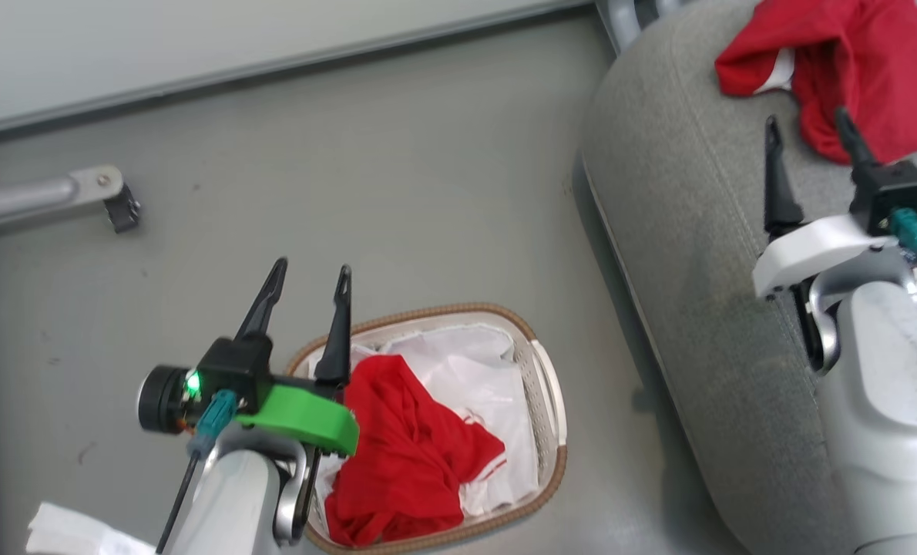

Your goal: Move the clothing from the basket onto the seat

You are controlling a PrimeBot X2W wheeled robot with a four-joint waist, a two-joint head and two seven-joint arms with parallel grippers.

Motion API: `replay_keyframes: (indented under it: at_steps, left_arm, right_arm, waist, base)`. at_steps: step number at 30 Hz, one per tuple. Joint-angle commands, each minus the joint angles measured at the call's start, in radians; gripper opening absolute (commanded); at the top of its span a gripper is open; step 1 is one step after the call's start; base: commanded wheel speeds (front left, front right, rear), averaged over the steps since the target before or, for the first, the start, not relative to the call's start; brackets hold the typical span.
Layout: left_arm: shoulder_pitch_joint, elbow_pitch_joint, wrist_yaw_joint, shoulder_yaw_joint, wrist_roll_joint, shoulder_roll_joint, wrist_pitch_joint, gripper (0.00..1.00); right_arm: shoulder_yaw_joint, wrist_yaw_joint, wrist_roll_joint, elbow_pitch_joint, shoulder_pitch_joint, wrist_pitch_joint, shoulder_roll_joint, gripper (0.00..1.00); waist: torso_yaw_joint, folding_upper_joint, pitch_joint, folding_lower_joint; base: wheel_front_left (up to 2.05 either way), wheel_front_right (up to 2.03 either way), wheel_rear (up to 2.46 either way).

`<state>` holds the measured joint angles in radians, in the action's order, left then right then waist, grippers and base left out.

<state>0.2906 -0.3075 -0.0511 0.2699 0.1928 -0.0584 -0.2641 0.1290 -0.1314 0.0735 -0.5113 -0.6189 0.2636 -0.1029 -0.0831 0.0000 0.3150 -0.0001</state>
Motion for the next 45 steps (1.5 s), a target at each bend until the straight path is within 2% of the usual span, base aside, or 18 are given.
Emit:
replay_keyframes:
  at_steps: [1, 12, 22, 30, 45]
  left_arm:
    - [-0.034, -0.004, 0.012, -0.016, 0.008, 0.000, -0.001, 1.00]
    - [-0.194, 0.017, 0.043, -0.136, 0.018, 0.007, -0.001, 1.00]
    - [-0.284, 0.055, 0.061, -0.148, 0.039, 0.008, 0.000, 1.00]
    - [-0.326, 0.066, 0.068, -0.152, 0.052, 0.008, 0.000, 1.00]
    - [-0.317, 0.054, 0.058, -0.149, 0.049, 0.008, 0.000, 1.00]
  right_arm:
    - [-0.011, 0.001, -0.010, 0.001, 0.029, 0.002, 0.008, 1.00]
    - [-0.125, 0.001, -0.094, 0.088, 0.229, 0.002, 0.050, 1.00]
    - [-0.253, 0.001, -0.224, 0.178, 0.417, 0.002, 0.050, 1.00]
    - [-0.272, 0.001, -0.241, 0.212, 0.495, 0.002, 0.050, 1.00]
    - [-0.263, 0.001, -0.238, 0.222, 0.505, 0.002, 0.051, 1.00]
  waist:
    - [0.051, 0.0000, -0.125, 0.0001]
    - [0.109, 0.0000, -0.235, 0.0001]
    - [0.110, 0.0000, -0.282, 0.0001]
    - [0.099, 0.0000, -0.301, 0.0001]
    - [0.097, 0.0000, -0.307, 0.0001]
  base:
    - [0.00, 0.00, 0.00]
    - [0.00, 0.00, 0.00]
    - [0.00, 0.00, 0.00]
    - [0.00, 0.00, 0.00]
    - [0.00, 0.00, 0.00]
